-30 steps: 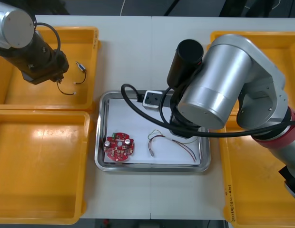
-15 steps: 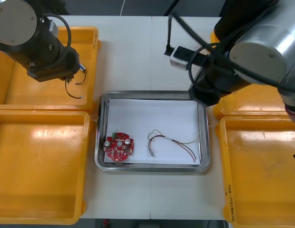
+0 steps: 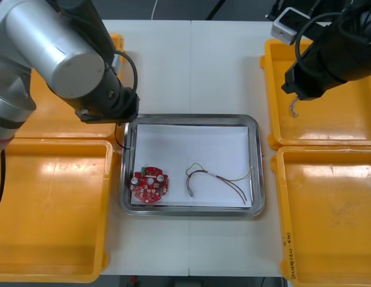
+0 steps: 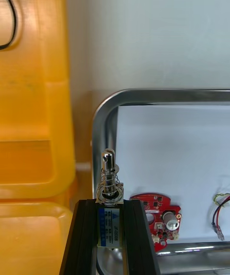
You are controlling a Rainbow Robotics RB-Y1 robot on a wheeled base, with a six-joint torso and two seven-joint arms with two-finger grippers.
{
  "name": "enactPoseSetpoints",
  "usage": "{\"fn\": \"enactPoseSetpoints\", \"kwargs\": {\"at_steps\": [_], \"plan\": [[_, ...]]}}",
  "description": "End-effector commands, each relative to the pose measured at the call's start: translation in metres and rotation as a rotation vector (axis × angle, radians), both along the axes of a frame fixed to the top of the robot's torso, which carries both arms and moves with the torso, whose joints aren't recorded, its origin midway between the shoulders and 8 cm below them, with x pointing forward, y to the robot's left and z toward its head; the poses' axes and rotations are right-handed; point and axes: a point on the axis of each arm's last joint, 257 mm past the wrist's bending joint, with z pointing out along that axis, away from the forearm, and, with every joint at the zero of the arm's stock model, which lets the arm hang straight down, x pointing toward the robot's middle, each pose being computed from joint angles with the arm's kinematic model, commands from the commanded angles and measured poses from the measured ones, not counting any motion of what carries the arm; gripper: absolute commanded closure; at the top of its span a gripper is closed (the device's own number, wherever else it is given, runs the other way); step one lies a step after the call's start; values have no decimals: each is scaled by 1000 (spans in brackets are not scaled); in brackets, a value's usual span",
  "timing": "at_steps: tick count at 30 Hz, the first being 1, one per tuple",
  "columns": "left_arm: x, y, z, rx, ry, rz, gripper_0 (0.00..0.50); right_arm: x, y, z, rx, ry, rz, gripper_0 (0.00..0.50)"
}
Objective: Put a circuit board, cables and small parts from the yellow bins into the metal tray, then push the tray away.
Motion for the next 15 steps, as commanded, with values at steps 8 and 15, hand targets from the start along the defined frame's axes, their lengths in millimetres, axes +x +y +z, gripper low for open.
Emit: {"fn": "enactPoseSetpoints", "kwargs": {"at_steps": [8,15], "plan": [[13,-65,-27,-24,-68,-26,497,25,-83,29,74,-44,-276,7],[9,-70,-53,13,-43,-44,496,33,-114,21,68,-29,-400,0]]}}
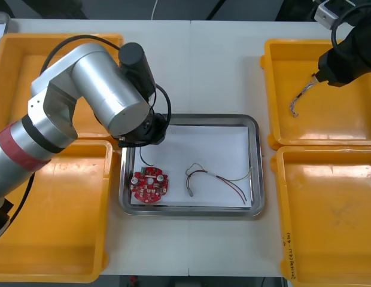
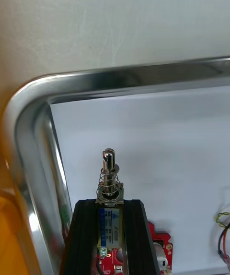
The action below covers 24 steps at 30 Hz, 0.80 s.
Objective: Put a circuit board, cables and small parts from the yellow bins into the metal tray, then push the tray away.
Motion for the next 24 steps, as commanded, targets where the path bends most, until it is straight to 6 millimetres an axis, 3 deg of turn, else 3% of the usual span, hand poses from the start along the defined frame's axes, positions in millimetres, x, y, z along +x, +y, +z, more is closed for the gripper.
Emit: {"fn": "enactPoseSetpoints", "kwargs": {"at_steps": [1,12,23,24], "plan": [[5,-23,6,-38,-33,45,498,7,-36,18,29,-33,-140,0],[10,-20,-10,-14,-30,59,499,23,-52,18,138,-2,-263,0],[12,-17,-13,-15,-36,70,494,45,-42,7,212,72,-398,0],[12,-17,-14,-14,-36,71,453,47,-40,6,225,83,-406,0]]}}
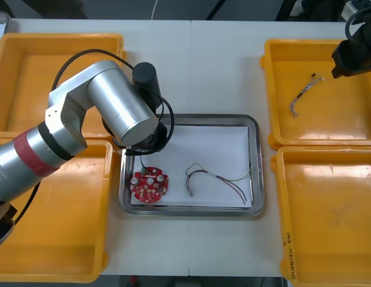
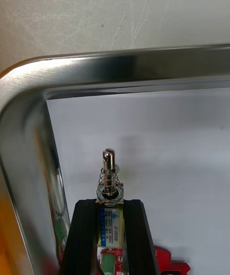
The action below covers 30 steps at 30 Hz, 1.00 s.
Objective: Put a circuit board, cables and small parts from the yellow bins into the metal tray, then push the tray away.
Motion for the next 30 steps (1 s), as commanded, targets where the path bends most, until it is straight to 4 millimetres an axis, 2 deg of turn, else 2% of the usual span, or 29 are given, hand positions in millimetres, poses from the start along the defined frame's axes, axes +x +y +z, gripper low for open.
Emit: {"fn": "enactPoseSetpoints", "kwargs": {"at_steps": [1,4,5,7,8,14,17,21,25,30], "plan": [[6,-21,15,-47,-44,21,408,15,20,29,82,-43,-39,0],[8,-19,16,-43,-47,24,187,17,22,23,107,-13,-61,0],[8,-20,16,-44,-48,25,150,17,22,23,111,-10,-65,0],[9,-18,16,-42,-51,27,21,18,24,18,122,9,-81,0],[9,-18,16,-41,-52,26,2,18,23,17,126,15,-89,0],[10,-16,18,-41,-56,33,0,25,29,12,209,42,-150,0],[12,-15,28,-58,-71,43,0,32,36,16,249,34,-190,0],[12,-11,47,-85,-90,66,0,42,41,18,283,19,-246,0],[11,5,75,-105,-107,106,0,52,45,17,337,1,-327,0],[7,28,100,-117,-108,157,0,60,48,12,392,-1,-416,0]]}}
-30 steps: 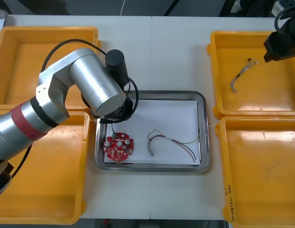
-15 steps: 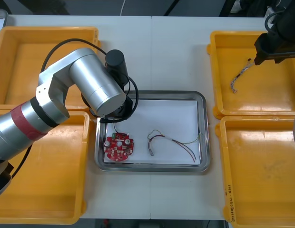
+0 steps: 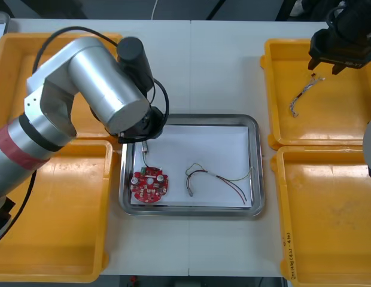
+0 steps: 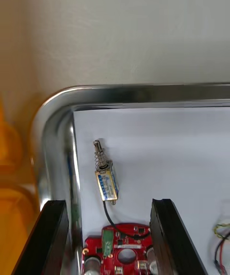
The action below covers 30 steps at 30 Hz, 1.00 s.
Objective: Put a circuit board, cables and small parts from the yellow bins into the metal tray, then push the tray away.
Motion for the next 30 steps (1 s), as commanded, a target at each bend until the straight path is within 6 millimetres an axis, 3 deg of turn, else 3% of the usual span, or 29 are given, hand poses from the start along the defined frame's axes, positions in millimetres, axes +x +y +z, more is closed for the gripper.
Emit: {"fn": "enactPoseSetpoints", "kwargs": {"at_steps": [1,8,17,30], "plan": [[9,28,54,-71,-62,128,0,20,17,31,64,-64,-85,0],[16,70,88,-100,-77,237,0,30,15,18,124,-66,-205,0],[34,125,114,-123,-85,397,0,33,14,-5,196,-41,-320,0],[84,153,125,-209,-144,498,0,39,26,-20,278,-42,-453,0]]}}
